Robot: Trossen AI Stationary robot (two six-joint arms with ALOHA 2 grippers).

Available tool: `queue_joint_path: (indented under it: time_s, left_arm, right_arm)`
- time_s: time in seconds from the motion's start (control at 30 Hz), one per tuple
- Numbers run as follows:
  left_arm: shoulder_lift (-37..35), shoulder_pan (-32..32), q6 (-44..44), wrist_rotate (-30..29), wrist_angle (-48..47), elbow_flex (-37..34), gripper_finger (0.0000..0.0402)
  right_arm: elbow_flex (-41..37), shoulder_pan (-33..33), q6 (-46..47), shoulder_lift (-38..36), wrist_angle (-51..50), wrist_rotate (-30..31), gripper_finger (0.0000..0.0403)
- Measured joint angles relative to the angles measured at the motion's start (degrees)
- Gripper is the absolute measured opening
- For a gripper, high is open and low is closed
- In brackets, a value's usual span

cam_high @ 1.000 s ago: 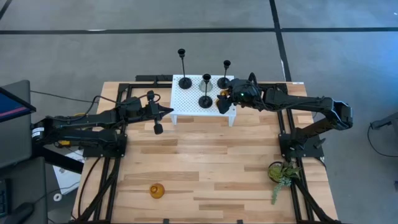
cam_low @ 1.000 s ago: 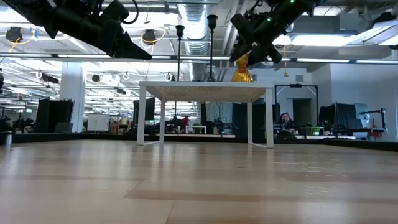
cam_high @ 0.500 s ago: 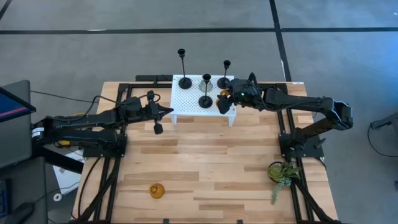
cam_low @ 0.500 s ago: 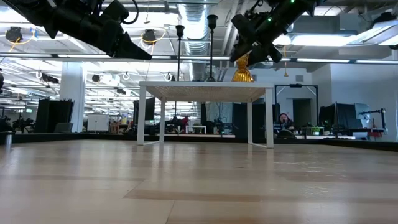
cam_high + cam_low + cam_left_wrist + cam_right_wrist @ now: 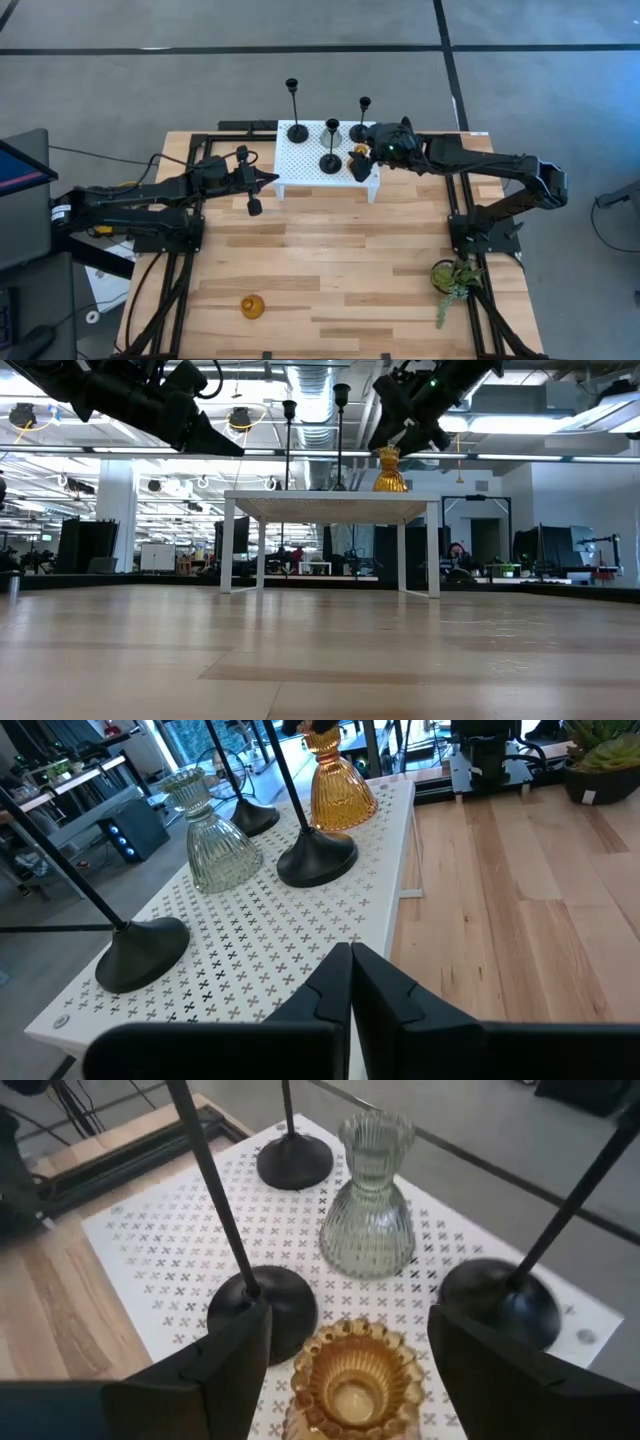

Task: Pick & Place candle stick holders
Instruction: Put the top yellow glass candle holder on the shelf, then put the yellow glass candle holder on the shelf

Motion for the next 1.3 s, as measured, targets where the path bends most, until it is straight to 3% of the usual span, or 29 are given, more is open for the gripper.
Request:
queue_joint_path:
  time_s: [0.2,0.43,0.57,0.77,0.9,1.0,1.1,1.3]
  left_arm:
    - [0.0,0.0,0.0,-0.02,0.0,0.0,0.0005]
    - [0.0,0.0,0.0,-0.02,-0.02,0.0,0.0007]
    - [0.0,0.02,-0.94,-0.02,-0.04,0.0,0.0006]
    - [-0.02,-0.03,-5.26,0.0,-0.23,0.0,0.0007]
    - [-0.85,-1.46,-6.03,-0.02,-2.88,0.0,0.0005]
    - [-2.85,-3.95,-6.7,-0.02,-6.46,0.0,0.0006]
    - [-5.65,-7.44,-7.57,0.0,-10.41,-0.02,0.0006]
    - [-12.07,-16.35,-7.59,1.14,-17.59,-0.02,0.0005]
  right_arm:
    - [7.48,0.17,-5.46,0.01,-9.42,-0.02,0.026]
    - [15.28,0.17,-4.47,0.01,-25.28,0.48,0.0243]
    - [15.85,0.73,-2.2,-0.47,-31.04,4.21,0.0182]
    - [15.85,4.94,-2.05,-0.48,-37.07,9.82,0.0029]
    - [15.82,8.9,1.92,-0.58,-41.23,16.38,0.0016]
    - [14.09,11.85,4.94,-2.27,-43.64,21.13,0.0008]
    - [10.11,14.14,7.65,-5.77,-42.52,21.66,0.0003]
    - [-2.11,18.23,10.89,-14.31,-30.63,20.96,0.0002]
